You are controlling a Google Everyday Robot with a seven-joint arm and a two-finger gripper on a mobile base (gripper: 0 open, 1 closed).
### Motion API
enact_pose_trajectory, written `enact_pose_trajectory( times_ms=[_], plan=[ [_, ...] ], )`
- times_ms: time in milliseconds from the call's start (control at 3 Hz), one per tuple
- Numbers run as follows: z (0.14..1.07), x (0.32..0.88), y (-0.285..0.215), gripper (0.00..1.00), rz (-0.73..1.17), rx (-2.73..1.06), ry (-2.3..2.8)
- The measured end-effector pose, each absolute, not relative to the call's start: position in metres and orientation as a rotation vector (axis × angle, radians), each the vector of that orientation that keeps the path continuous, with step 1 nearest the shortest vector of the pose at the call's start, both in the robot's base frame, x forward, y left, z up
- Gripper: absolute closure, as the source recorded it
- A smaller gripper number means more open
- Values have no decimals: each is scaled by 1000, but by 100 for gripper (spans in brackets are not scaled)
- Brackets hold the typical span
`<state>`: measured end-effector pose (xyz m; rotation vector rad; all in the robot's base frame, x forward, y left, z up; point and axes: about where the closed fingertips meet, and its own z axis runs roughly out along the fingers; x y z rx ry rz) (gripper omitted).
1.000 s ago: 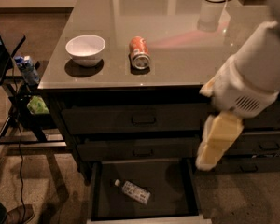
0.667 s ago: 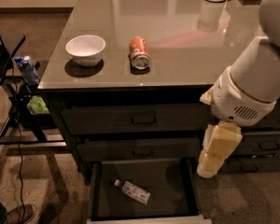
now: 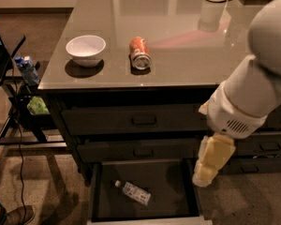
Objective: Pick blue plastic bottle from bottom drawer and place on counter
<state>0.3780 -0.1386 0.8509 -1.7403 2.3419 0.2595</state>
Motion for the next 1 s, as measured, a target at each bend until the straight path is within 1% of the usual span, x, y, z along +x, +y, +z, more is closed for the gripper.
enact_pose_trajectory(
  times_ms=[667, 1000],
  plan=[
    [728, 387, -137, 0, 264, -1666, 2470],
    [729, 387, -137, 0, 263, -1667, 2470]
  ],
)
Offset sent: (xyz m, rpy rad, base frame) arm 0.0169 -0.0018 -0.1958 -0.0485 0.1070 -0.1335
